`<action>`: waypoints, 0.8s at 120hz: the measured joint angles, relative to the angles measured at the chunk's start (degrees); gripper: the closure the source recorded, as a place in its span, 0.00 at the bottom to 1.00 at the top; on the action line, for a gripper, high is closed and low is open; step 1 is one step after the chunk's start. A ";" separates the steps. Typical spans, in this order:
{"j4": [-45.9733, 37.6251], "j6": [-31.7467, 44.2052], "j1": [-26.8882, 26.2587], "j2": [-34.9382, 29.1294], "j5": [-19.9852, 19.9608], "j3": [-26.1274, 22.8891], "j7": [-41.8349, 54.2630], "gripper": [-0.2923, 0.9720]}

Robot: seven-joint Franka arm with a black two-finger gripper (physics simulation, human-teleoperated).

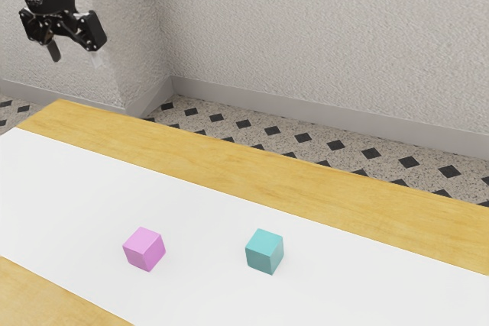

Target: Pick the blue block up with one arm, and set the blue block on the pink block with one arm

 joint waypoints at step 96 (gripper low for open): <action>-20.20 30.51 -9.04 13.90 -10.32 -7.58 -15.60 0.23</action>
